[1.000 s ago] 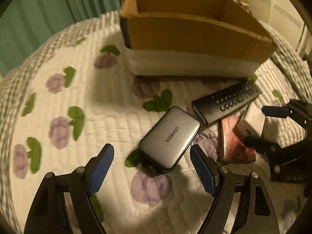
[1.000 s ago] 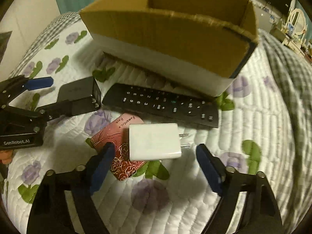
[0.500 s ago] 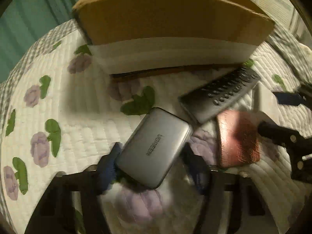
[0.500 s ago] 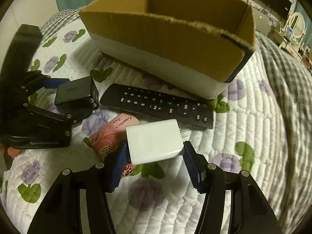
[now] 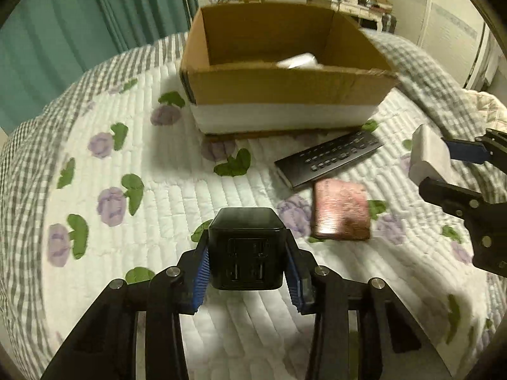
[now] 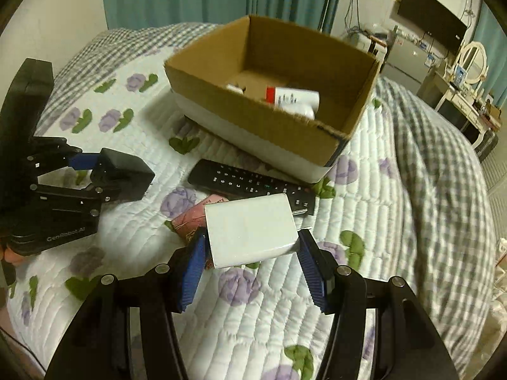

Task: Organize rigid objects
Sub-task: 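Grasp the white square charger with right gripper while left grasps black charger block, then carry both chargers into the box and open both grippers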

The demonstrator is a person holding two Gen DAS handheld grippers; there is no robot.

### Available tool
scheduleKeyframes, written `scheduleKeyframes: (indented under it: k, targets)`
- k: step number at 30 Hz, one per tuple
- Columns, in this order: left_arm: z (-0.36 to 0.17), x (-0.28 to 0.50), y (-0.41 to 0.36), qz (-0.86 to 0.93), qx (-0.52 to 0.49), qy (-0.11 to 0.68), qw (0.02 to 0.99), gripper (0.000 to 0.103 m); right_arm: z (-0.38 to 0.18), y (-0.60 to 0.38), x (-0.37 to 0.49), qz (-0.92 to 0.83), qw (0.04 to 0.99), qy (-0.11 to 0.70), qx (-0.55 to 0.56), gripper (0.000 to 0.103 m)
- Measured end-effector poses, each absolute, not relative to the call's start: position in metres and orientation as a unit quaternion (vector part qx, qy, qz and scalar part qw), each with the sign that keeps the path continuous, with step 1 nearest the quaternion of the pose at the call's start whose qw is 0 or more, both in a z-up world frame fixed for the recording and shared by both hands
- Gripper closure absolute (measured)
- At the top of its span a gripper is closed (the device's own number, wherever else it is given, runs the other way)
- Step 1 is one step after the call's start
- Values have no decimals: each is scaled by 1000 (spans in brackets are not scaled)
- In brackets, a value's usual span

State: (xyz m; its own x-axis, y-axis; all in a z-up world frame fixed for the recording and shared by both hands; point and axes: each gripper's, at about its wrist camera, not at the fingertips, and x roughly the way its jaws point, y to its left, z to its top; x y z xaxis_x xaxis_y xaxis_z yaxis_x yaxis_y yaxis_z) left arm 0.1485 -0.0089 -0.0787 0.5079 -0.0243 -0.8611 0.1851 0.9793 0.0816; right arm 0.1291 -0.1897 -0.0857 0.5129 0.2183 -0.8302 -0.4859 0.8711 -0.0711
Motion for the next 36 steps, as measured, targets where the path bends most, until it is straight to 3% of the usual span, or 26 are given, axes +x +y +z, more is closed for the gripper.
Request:
scheduleKeyframes:
  k: [11,22,28,36]
  targets:
    - [5,145,-11,-64,87,421,901,61,-18,-194,112,212,881,397,-145,47]
    - [67,215,-4,-37,61,359,931,61,63,-181,182,205,914,322,-136,47]
    - [61,271,-7,-37,60,351,934,61,63,-174,241,197,919,316,-126,47]
    - [-1,330,-24,-59,73,372,924,61,13,-167,313,184,911,345,-129,47]
